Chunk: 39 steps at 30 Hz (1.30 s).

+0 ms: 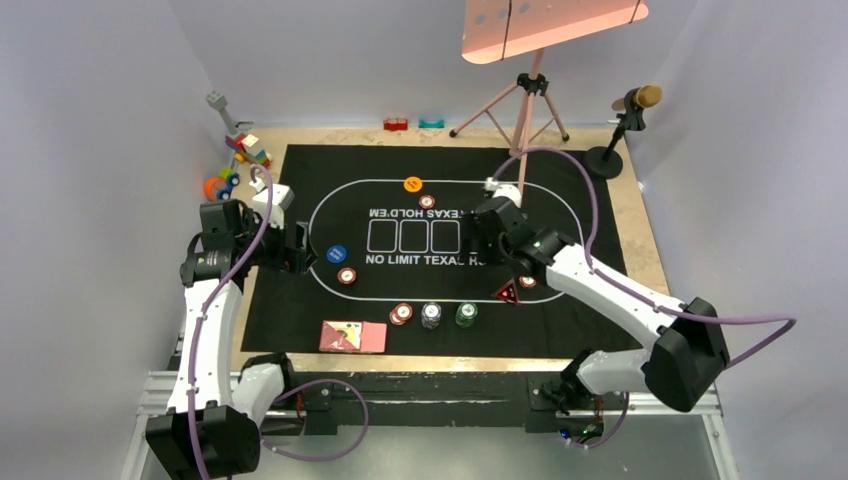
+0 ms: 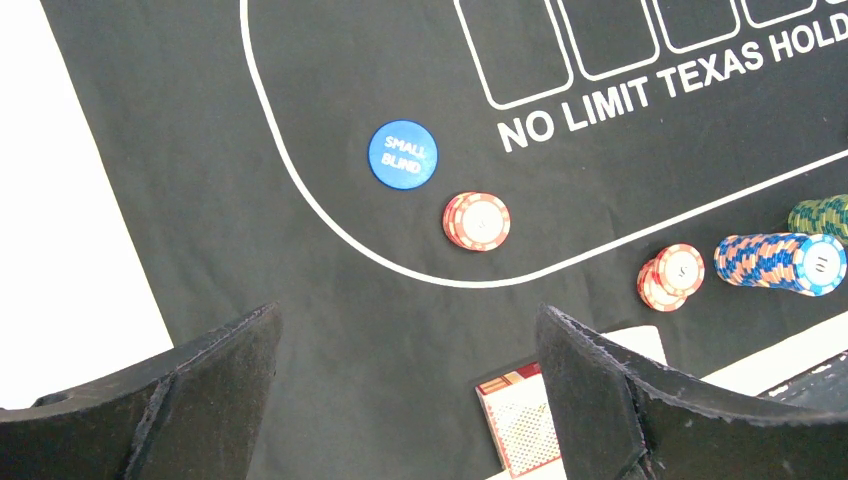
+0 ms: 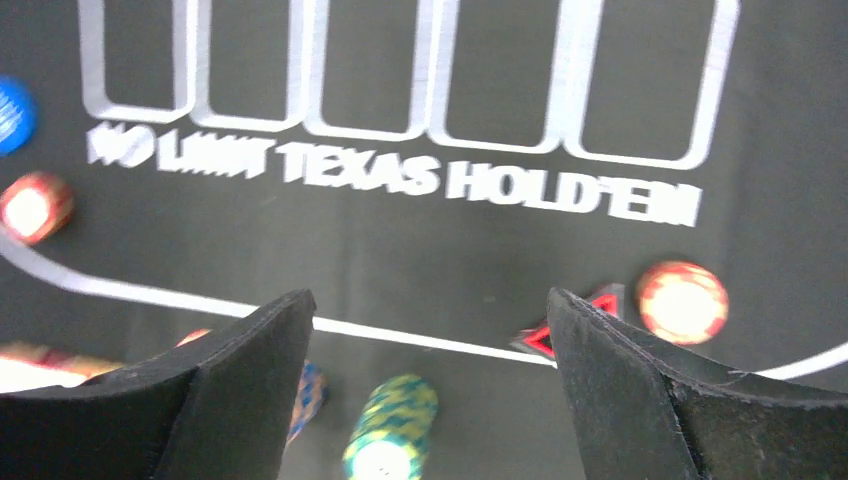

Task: Distribute texas hold em gaming equipment

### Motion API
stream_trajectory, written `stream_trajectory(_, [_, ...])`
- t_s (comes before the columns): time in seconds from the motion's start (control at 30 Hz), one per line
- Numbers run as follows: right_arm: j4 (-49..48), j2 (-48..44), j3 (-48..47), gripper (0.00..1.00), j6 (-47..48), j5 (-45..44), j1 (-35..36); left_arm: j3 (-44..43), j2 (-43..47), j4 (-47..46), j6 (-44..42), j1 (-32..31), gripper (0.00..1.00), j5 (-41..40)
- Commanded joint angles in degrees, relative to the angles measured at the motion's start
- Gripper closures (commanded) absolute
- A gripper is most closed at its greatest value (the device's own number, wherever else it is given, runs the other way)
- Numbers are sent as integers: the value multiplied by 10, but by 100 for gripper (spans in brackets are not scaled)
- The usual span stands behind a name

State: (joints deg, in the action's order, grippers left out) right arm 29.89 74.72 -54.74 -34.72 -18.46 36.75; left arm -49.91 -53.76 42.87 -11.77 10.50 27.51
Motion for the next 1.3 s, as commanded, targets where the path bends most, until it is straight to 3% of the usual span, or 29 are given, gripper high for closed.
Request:
stream_trajectory(0.0, [-18, -11, -41, 8, 70, 65, 72, -1, 7, -18, -13, 5, 0, 11])
stream_trajectory(0.23, [-21, 37, -64, 4, 97, 133, 161, 0, 5, -17, -13, 5, 0, 11])
stream_trajectory(0.43, [-13, 96, -85, 2, 100, 114, 231, 0, 8, -17, -13, 4, 0, 11])
stream_trajectory(0.67, [-22, 155, -86, 2, 99, 102, 260, 1, 10, -18, -13, 4, 0, 11])
stream_trajectory(0.9, [-18, 183, -80, 13, 92, 71, 270, 2, 10, -17, -13, 4, 0, 11])
stream_trajectory(1.27, [-33, 179, -64, 39, 87, 61, 270, 2, 12, -19, -13, 4, 0, 11])
